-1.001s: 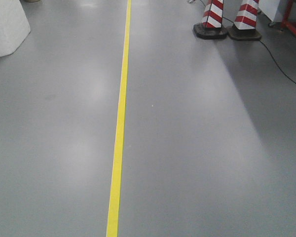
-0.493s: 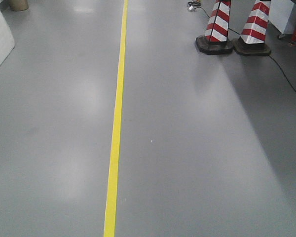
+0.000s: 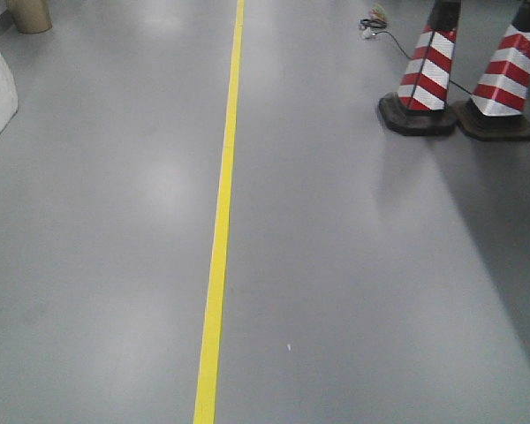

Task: Move and align brake pads A on conveyor
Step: 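Drive the base along the yellow floor line past the cones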

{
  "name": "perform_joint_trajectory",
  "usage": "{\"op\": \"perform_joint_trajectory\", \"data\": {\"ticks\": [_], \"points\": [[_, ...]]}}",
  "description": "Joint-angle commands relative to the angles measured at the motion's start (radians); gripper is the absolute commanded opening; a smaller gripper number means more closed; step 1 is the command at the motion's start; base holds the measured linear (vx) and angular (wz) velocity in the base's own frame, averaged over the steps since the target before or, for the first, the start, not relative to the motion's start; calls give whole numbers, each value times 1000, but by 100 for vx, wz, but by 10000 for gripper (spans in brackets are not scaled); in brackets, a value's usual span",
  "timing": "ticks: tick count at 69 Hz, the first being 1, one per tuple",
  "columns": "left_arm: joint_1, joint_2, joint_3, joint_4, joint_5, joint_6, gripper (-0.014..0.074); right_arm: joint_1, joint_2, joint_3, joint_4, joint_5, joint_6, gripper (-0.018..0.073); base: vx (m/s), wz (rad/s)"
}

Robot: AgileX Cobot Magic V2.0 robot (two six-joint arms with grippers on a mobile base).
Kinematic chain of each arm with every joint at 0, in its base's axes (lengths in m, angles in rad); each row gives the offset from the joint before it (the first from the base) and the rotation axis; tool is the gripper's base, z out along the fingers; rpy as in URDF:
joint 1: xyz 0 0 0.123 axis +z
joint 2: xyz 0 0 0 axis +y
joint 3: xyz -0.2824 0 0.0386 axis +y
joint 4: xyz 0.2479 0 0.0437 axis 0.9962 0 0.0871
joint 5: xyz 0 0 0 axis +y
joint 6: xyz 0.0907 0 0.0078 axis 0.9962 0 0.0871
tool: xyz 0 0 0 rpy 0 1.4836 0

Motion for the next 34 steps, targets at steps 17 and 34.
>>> {"op": "perform_joint_trajectory", "data": {"ticks": [17, 34], "points": [[-3, 12, -30, -10, -93, -1, -6, -3, 12, -27, -3, -97, -7, -6, 84, 5], [-3, 12, -30, -10, -93, -1, -6, -3, 12, -27, -3, -97, -7, -6, 84, -11]]}}
